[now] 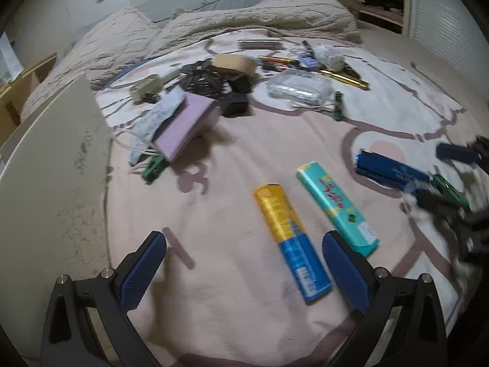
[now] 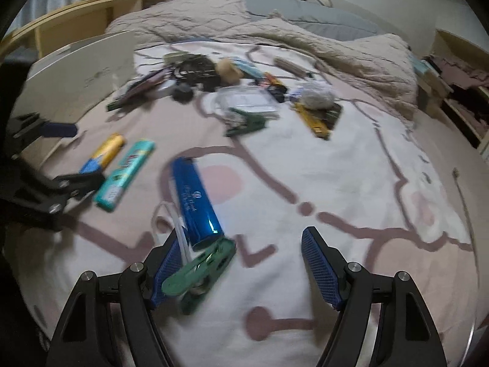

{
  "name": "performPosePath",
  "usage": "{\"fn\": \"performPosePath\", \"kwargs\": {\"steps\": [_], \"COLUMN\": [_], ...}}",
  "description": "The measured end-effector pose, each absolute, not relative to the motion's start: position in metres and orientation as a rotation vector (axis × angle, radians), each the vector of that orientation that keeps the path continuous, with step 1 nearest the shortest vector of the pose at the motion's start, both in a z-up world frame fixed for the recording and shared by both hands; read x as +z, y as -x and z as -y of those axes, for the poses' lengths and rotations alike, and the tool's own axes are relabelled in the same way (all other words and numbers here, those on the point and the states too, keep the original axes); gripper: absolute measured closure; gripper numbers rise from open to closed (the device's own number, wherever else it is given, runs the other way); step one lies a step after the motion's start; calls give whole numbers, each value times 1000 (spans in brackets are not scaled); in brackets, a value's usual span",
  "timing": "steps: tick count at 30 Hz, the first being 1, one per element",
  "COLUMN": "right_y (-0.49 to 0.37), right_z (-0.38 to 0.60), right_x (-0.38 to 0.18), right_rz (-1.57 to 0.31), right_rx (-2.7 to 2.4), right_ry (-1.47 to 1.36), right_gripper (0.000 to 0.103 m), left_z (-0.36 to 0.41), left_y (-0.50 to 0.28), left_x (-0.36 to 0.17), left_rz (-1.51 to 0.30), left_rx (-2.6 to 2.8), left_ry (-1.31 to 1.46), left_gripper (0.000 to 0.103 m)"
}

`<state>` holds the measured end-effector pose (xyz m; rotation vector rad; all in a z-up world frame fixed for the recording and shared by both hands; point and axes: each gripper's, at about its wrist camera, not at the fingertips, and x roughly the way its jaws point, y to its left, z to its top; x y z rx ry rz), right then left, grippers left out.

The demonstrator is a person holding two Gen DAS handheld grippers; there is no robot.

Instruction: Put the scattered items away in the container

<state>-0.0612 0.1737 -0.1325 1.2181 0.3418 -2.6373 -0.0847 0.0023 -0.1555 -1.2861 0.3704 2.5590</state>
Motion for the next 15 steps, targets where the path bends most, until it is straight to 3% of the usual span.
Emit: {"fn": "performPosePath", "kwargs": {"steps": [5,15], "right_y": [68,59], "right_z": [-191,-194], "right_x": [-129,-114], "right_rz": [-348,-182], "right_rx": [-2717,-2687], "right_ry": [-1250,-1203], "right_gripper": [26,26], "left_z": [-11,-22], "left_y": [84,81], "left_x": [-157,-159], "left_rz": [-325,-250], "left_rx": [2513,2465], "left_ry": [1281,1265], "left_gripper": [0,0]}}
